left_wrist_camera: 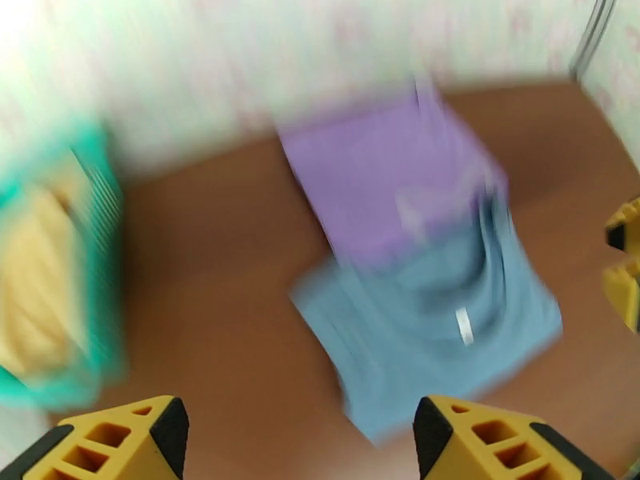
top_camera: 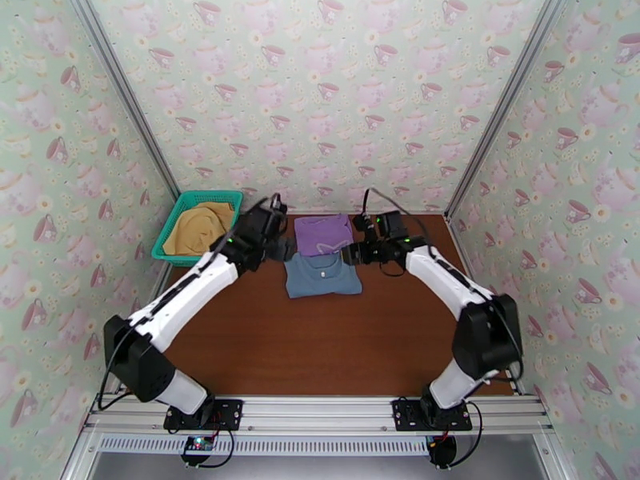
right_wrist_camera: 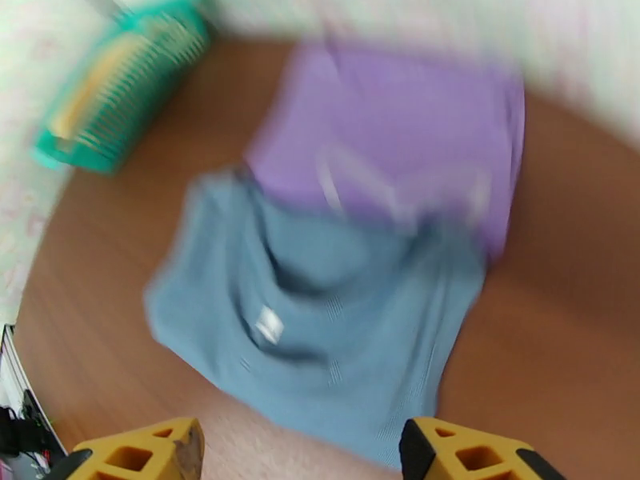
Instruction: Fold and stack the mixed laundry pile
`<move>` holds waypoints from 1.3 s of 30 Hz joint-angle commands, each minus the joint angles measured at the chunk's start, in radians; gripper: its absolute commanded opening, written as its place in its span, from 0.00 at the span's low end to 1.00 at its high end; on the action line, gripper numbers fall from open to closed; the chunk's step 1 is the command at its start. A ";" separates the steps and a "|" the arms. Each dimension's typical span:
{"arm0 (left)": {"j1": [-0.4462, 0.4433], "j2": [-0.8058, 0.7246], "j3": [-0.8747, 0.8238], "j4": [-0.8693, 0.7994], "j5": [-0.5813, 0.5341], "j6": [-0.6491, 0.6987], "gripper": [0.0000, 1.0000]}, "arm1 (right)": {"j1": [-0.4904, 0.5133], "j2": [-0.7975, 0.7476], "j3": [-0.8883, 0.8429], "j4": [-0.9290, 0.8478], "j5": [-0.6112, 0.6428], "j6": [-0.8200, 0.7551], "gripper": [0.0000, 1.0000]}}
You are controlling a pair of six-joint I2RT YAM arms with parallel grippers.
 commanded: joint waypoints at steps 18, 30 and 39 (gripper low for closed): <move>0.031 0.418 0.062 0.109 0.197 -0.232 0.79 | 0.014 0.331 0.131 0.030 0.060 0.135 0.65; 0.022 0.582 0.143 0.227 0.353 -0.247 0.65 | 0.058 0.393 0.081 0.140 -0.028 0.229 0.50; 0.026 0.512 0.048 0.236 0.280 -0.240 0.00 | 0.056 0.345 0.065 0.098 0.013 0.221 0.00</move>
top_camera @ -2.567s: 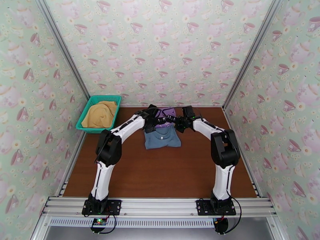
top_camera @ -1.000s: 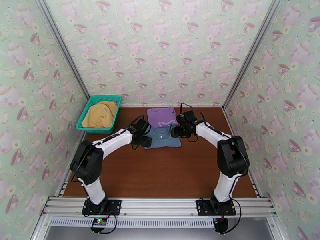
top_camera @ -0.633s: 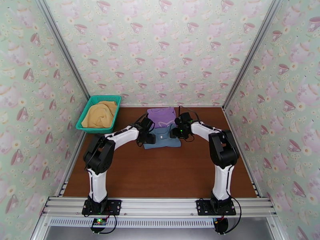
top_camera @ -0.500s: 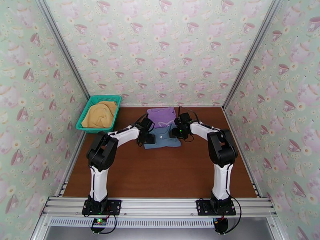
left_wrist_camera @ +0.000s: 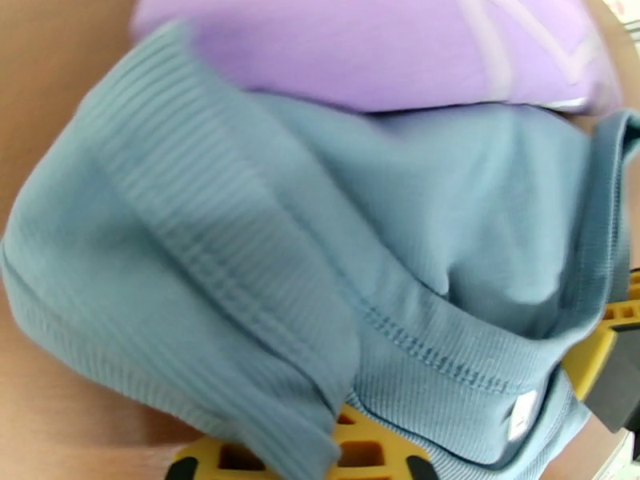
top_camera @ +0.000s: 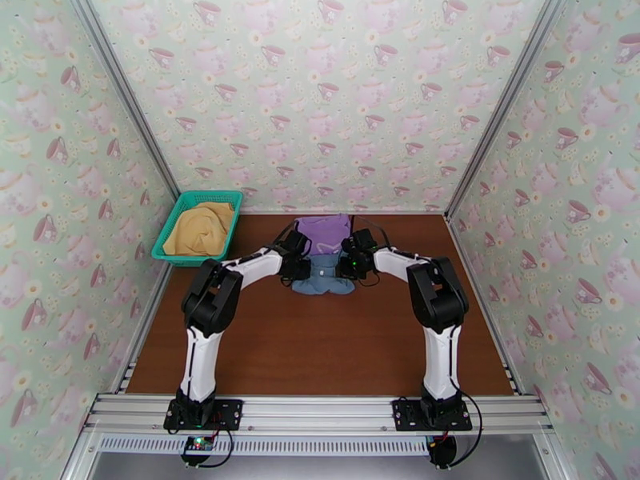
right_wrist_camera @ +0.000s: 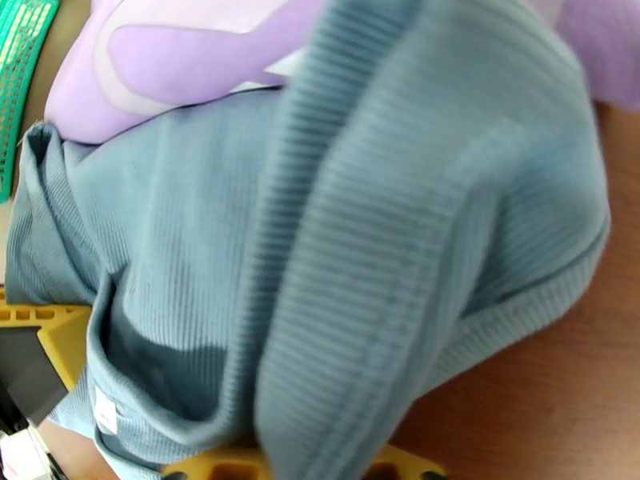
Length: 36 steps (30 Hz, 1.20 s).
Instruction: Fold and stack the mixed laundry pile
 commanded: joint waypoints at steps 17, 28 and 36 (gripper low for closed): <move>-0.003 -0.357 0.031 -0.168 -0.104 0.108 0.00 | -0.005 -0.270 0.251 -0.327 0.191 -0.127 0.00; 0.108 0.027 0.544 -0.174 -0.073 0.222 0.00 | -0.094 0.097 0.739 -0.379 0.155 -0.159 0.00; 0.144 0.360 0.862 -0.194 -0.025 0.206 0.00 | -0.127 0.460 1.104 -0.415 0.114 -0.168 0.00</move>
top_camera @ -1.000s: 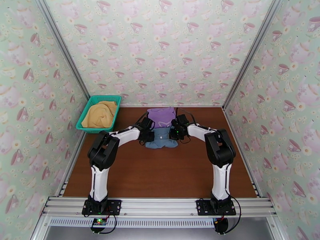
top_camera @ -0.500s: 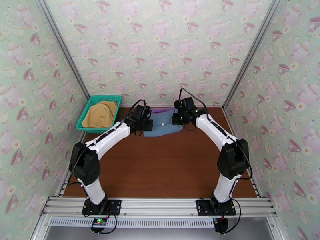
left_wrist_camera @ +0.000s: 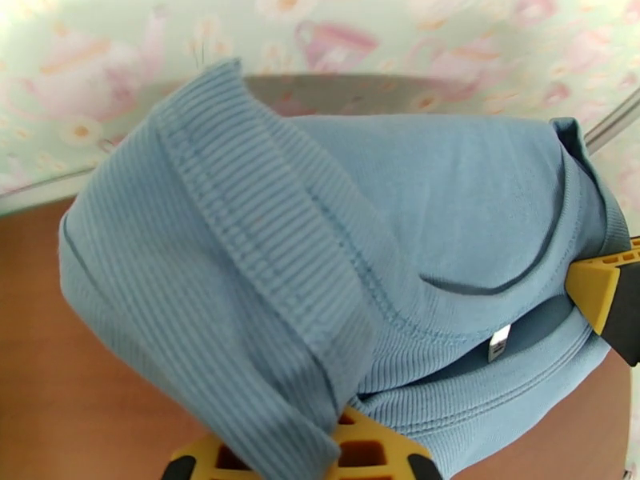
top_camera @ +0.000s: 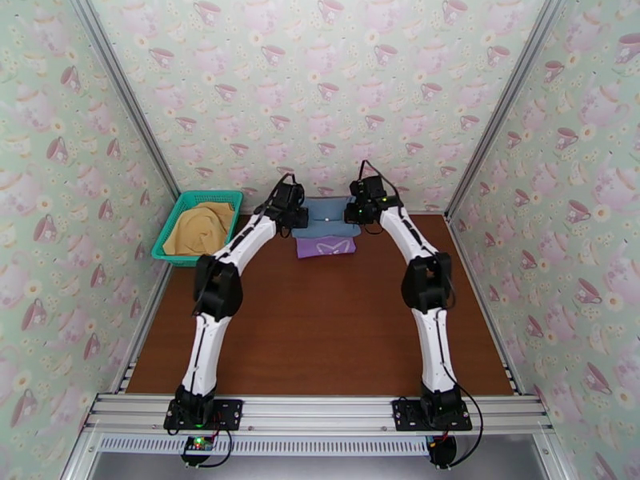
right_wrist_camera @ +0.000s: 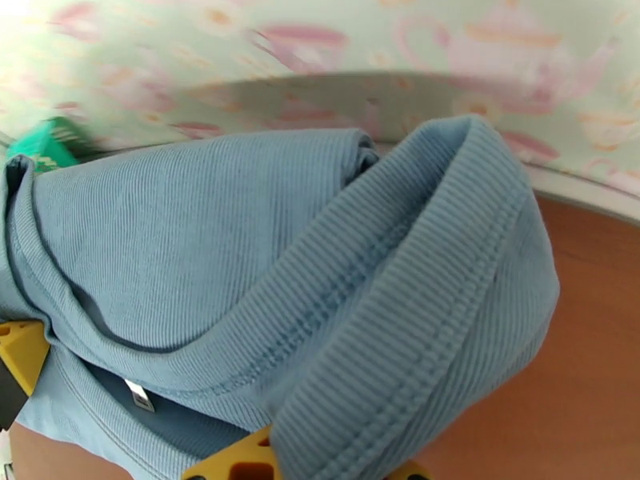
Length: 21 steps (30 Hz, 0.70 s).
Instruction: Fold and stack the mixed laundry pile
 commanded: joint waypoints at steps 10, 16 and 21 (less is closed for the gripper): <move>0.017 0.217 0.140 0.007 0.013 -0.053 0.24 | -0.023 0.211 0.137 0.008 -0.043 0.020 0.17; 0.025 0.185 0.146 0.025 -0.001 -0.028 0.79 | -0.036 0.131 0.125 0.011 -0.024 0.017 0.45; 0.027 0.043 0.156 0.023 -0.023 0.060 0.86 | -0.071 -0.076 0.044 -0.004 -0.022 0.013 0.48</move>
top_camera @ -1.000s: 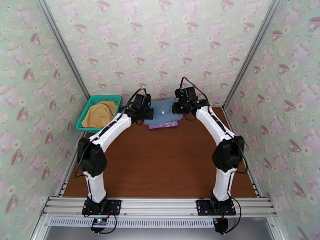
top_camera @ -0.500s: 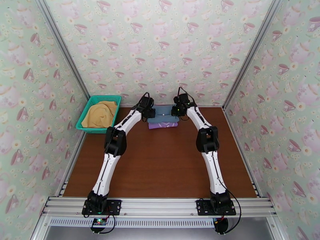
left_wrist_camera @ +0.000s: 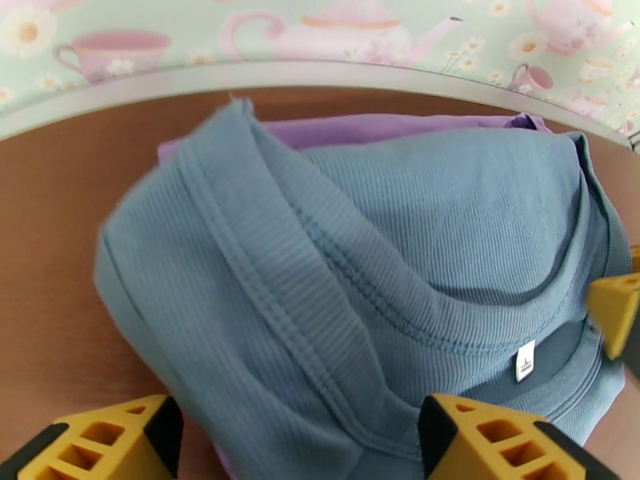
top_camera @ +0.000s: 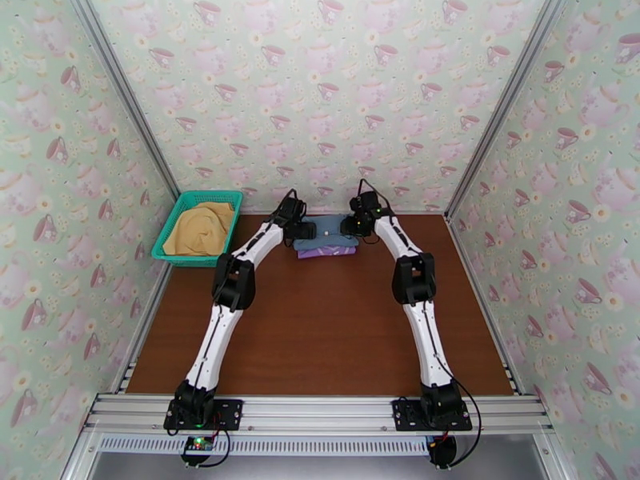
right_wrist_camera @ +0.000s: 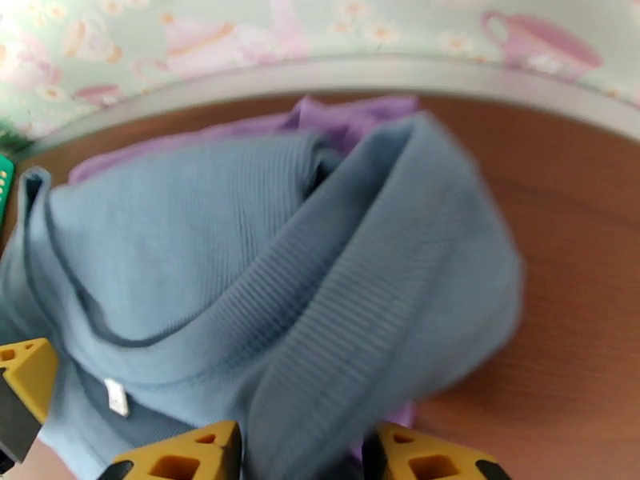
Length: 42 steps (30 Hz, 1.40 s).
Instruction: Fold and stack the mixed laundry pile
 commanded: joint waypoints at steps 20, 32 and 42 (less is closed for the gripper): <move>0.413 -0.545 -0.402 -0.120 -0.228 0.180 1.00 | 0.068 -1.243 -1.287 0.228 -0.147 -0.077 0.62; 0.468 -0.129 -0.066 -0.180 -0.285 0.184 1.00 | 0.183 -1.200 -1.514 0.354 -0.091 -0.003 0.63; 0.493 0.029 0.045 -0.235 -0.189 0.130 0.70 | 0.228 -1.132 -1.437 0.315 -0.058 0.002 0.62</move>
